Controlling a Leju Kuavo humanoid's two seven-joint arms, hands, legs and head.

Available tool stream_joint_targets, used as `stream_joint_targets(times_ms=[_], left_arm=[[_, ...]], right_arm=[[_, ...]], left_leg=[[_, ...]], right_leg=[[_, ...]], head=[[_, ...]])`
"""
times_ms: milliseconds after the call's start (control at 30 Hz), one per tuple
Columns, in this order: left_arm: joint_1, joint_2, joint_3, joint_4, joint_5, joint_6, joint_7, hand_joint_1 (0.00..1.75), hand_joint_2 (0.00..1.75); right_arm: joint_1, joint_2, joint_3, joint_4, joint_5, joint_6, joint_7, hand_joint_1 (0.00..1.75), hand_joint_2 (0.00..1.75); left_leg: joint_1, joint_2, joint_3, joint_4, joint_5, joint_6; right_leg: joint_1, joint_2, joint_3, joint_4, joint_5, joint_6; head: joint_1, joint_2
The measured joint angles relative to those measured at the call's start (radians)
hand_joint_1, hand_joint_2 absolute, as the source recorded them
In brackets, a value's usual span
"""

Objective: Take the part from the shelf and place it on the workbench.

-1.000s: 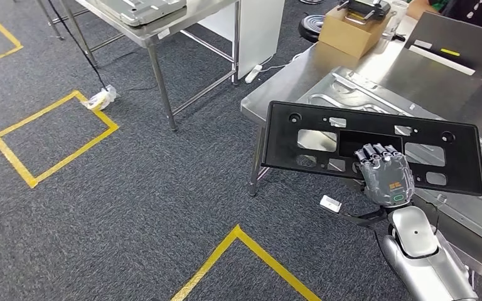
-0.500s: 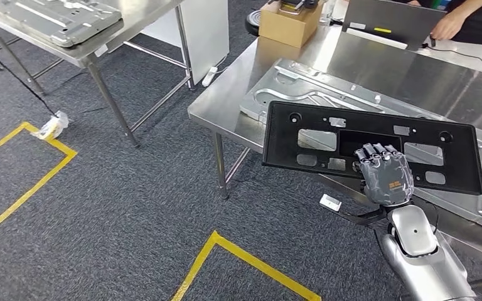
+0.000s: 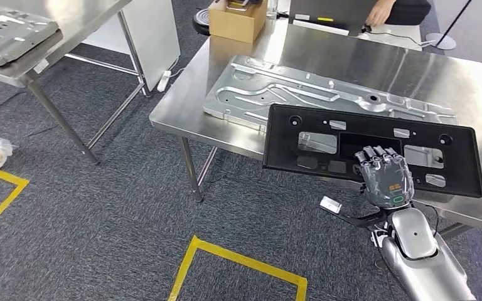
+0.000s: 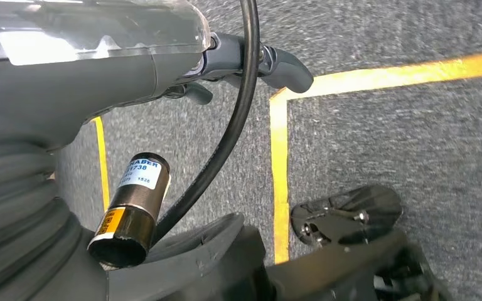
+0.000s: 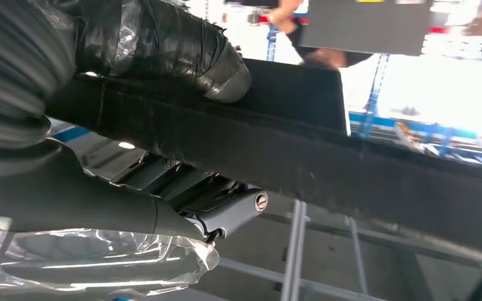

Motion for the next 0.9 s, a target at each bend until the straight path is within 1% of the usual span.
stream_joint_targets(times_ms=[33,67,100,133,167,200,233,267,300,333,367,400,433,467,500,533,567,600,633,667,733,900], left_arm=[[0.000,-0.001,0.000,0.000,0.000,0.000,0.000,0.00,1.75],[-0.001,-0.002,0.000,0.000,0.000,0.000,0.000,0.00,1.75],[-0.002,-0.002,0.001,0.000,-0.001,0.000,0.000,0.00,1.75],[-0.002,-0.002,0.002,0.000,-0.001,0.000,0.000,0.00,1.75],[-0.003,-0.003,0.002,0.000,-0.001,0.000,0.001,0.00,1.75],[-0.004,-0.003,0.003,0.000,-0.001,0.000,0.002,0.00,1.75],[-0.003,-0.003,0.004,0.000,-0.001,0.000,0.002,0.00,1.75],[-0.003,-0.003,0.005,0.000,-0.001,0.000,0.002,0.00,1.75],[-0.002,-0.003,0.006,0.000,-0.001,0.001,0.003,0.00,1.75],[-0.001,-0.003,0.007,0.000,-0.002,0.001,0.004,0.00,1.75],[0.000,-0.003,0.008,0.000,-0.002,0.002,0.006,0.00,1.75],[0.000,-0.003,0.008,0.000,-0.001,0.004,0.009,0.00,1.75],[-0.001,-0.003,0.009,0.000,0.000,0.007,0.012,0.00,1.75],[-0.001,-0.003,0.011,0.000,0.001,0.010,0.014,0.00,1.75],[-0.002,-0.003,0.012,0.000,0.002,0.012,0.016,0.00,1.75],[-0.002,-0.003,0.014,0.000,0.003,0.014,0.018,0.00,1.75],[-0.001,-0.002,0.016,0.000,0.004,0.016,0.020,0.00,1.75],[0.001,-0.002,0.017,0.000,0.005,0.017,0.023,0.00,1.75],[0.002,-0.002,0.018,0.000,0.006,0.019,0.027,0.00,1.75],[0.002,-0.002,0.020,0.000,0.007,0.021,0.032,0.00,1.75],[0.002,-0.003,0.024,0.000,0.011,0.022,0.043,0.00,1.75],[0.002,-0.004,0.038,0.000,0.021,0.022,0.052,0.00,1.75]], right_arm=[[-0.001,0.001,-0.001,0.000,-0.001,0.000,0.000,1.73,1.75],[-0.001,0.001,-0.002,0.000,-0.003,0.001,0.000,1.73,1.75],[-0.001,0.002,-0.003,0.001,-0.008,0.003,-0.001,1.73,1.75],[-0.001,0.003,-0.003,0.001,-0.015,0.005,-0.002,1.73,1.75],[0.000,0.003,-0.004,0.001,-0.023,0.008,-0.004,1.73,1.75],[0.000,0.003,-0.005,0.002,-0.028,0.010,-0.006,1.73,1.75],[-0.001,0.004,-0.006,0.002,-0.032,0.012,-0.007,1.73,1.75],[-0.003,0.004,-0.007,0.002,-0.032,0.013,-0.008,1.73,1.75],[-0.005,0.005,-0.008,0.002,-0.027,0.013,-0.008,1.73,1.75],[-0.007,0.007,-0.008,0.003,-0.020,0.013,-0.007,1.73,1.75],[-0.009,0.009,-0.008,0.004,-0.012,0.013,-0.006,1.73,1.75],[-0.008,0.011,-0.008,0.006,-0.004,0.012,-0.005,1.73,1.75],[-0.008,0.012,-0.008,0.009,0.002,0.012,-0.005,1.73,1.75],[-0.008,0.013,-0.008,0.011,0.007,0.011,-0.005,1.73,1.75],[-0.009,0.014,-0.008,0.013,0.009,0.011,-0.004,1.73,1.75],[-0.009,0.014,-0.008,0.014,0.011,0.011,-0.004,1.73,1.75],[-0.010,0.015,-0.008,0.015,0.012,0.011,-0.004,1.73,1.75],[-0.011,0.016,-0.008,0.015,0.013,0.011,-0.003,1.73,1.75],[-0.011,0.016,-0.008,0.017,0.015,0.010,-0.003,1.73,1.75],[-0.012,0.017,-0.008,0.018,0.017,0.010,-0.002,1.73,1.75],[-0.013,0.019,-0.008,0.021,0.020,0.010,-0.002,1.73,1.75],[-0.021,0.026,-0.008,0.030,0.025,0.010,-0.002,1.73,1.75]], left_leg=[[-0.002,0.012,0.003,0.003,-0.006,-0.005],[-0.005,0.022,0.007,0.006,-0.013,-0.011],[-0.008,0.031,0.010,0.008,-0.018,-0.018],[-0.011,0.040,0.013,0.007,-0.021,-0.024],[-0.012,0.051,0.017,0.006,-0.024,-0.029],[-0.010,0.052,0.021,0.007,-0.029,-0.036],[-0.007,0.037,0.019,0.018,-0.040,-0.041],[-0.004,0.012,0.008,0.047,-0.059,-0.045],[-0.002,-0.018,-0.015,0.096,-0.087,-0.048],[-0.001,-0.043,-0.048,0.162,-0.118,-0.049],[-0.001,-0.054,-0.086,0.230,-0.144,-0.049],[-0.002,-0.057,-0.116,0.280,-0.154,-0.048],[-0.002,-0.058,-0.132,0.296,-0.145,-0.046],[-0.002,-0.059,-0.129,0.274,-0.117,-0.043],[-0.003,-0.060,-0.109,0.218,-0.076,-0.037],[-0.004,-0.064,-0.081,0.149,-0.038,-0.030],[-0.005,-0.068,-0.057,0.089,-0.012,-0.025],[-0.007,-0.072,-0.040,0.047,0.003,-0.020],[-0.008,-0.074,-0.034,0.028,0.007,-0.020],[-0.009,-0.074,-0.033,0.023,0.008,-0.021],[-0.011,-0.075,-0.034,0.022,0.011,-0.024],[-0.014,-0.077,-0.035,0.022,0.012,-0.020]], right_leg=[[0.004,-0.025,0.033,-0.063,0.024,-0.002],[0.007,-0.043,0.059,-0.112,0.040,-0.008],[0.012,-0.054,0.069,-0.135,0.042,-0.015],[0.016,-0.053,0.069,-0.136,0.037,-0.024],[0.017,-0.039,0.067,-0.137,0.038,-0.031],[0.015,-0.027,0.068,-0.138,0.037,-0.038],[0.012,-0.018,0.070,-0.140,0.037,-0.046],[0.010,-0.009,0.072,-0.143,0.038,-0.054],[0.008,-0.001,0.074,-0.144,0.038,-0.061],[0.009,0.007,0.075,-0.144,0.037,-0.065],[0.012,0.015,0.075,-0.144,0.037,-0.068],[0.014,0.023,0.076,-0.143,0.036,-0.070],[0.017,0.030,0.077,-0.142,0.034,-0.071],[0.019,0.037,0.079,-0.142,0.033,-0.071],[0.020,0.043,0.082,-0.141,0.031,-0.070],[0.021,0.048,0.084,-0.140,0.029,-0.069],[0.024,0.053,0.085,-0.138,0.028,-0.066],[0.024,0.057,0.084,-0.136,0.027,-0.061],[0.026,0.059,0.082,-0.135,0.025,-0.058],[0.026,0.060,0.080,-0.133,0.025,-0.056],[0.023,0.058,0.080,-0.134,0.025,-0.055],[0.021,0.057,0.085,-0.142,0.030,-0.048]], head=[[0.000,0.000],[0.000,0.000],[0.000,0.000],[0.000,0.000],[-0.001,0.000],[-0.001,0.000],[-0.001,0.000],[-0.001,0.000],[-0.002,0.000],[-0.002,0.000],[-0.002,0.000],[-0.002,0.000],[-0.002,0.000],[-0.002,0.000],[-0.002,0.000],[-0.002,0.000],[-0.002,0.000],[-0.002,0.000],[-0.002,0.000],[-0.001,0.000],[-0.001,0.000],[-0.001,0.000]])
